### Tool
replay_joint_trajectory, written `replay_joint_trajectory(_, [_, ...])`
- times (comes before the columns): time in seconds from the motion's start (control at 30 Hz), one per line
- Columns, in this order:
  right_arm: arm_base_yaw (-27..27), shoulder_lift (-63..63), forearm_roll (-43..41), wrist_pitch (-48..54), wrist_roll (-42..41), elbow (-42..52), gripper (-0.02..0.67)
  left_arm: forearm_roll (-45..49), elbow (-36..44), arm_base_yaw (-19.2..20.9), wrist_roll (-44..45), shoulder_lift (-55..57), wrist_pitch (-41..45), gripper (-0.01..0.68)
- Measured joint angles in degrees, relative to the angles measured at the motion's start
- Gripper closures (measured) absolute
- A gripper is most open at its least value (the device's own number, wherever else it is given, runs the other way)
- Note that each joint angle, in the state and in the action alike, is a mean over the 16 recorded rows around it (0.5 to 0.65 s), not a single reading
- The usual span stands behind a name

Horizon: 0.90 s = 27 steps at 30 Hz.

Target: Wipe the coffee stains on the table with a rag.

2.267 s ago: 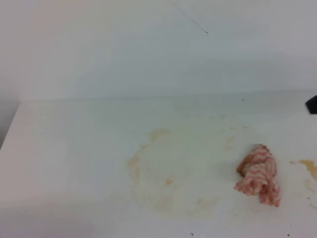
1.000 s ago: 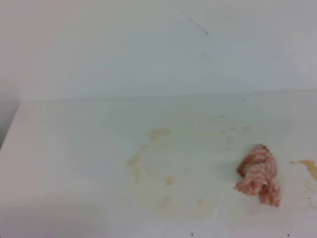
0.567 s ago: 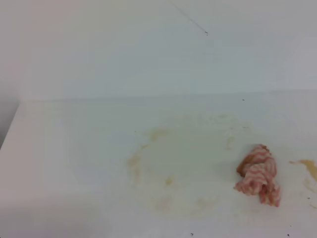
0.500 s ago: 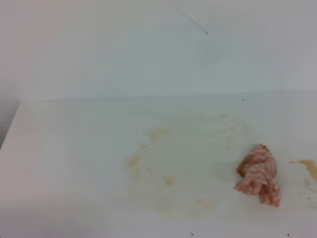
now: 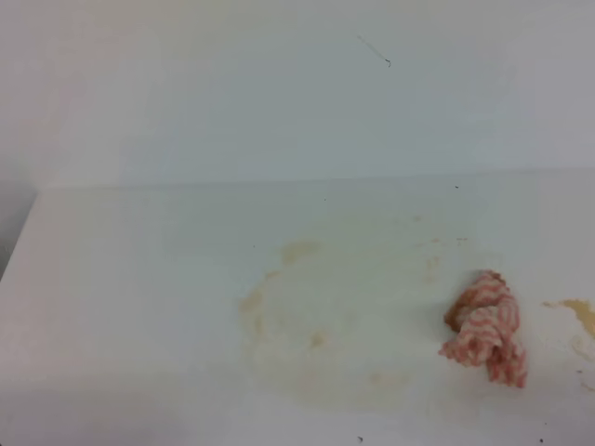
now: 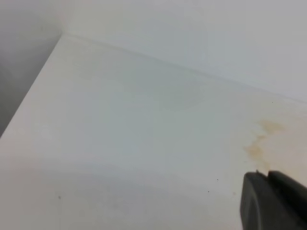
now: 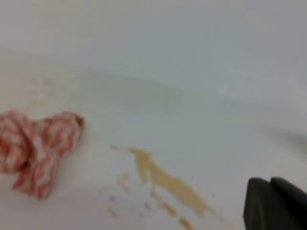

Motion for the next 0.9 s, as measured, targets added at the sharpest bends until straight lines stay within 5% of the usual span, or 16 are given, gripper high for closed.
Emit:
replay_joint_trajectory(0.5, [-1.2, 0.3, -1.5, 8.3, 2.2, 0.3, 0.65, 0.0, 0.0, 0.0, 0.0, 0.0, 0.0, 0.675])
replay_joint_trajectory(0.9, [-1.2, 0.1, -15.6, 8.1, 20.6, 0.3, 0.65, 0.0, 0.0, 0.0, 0.0, 0.0, 0.0, 0.675])
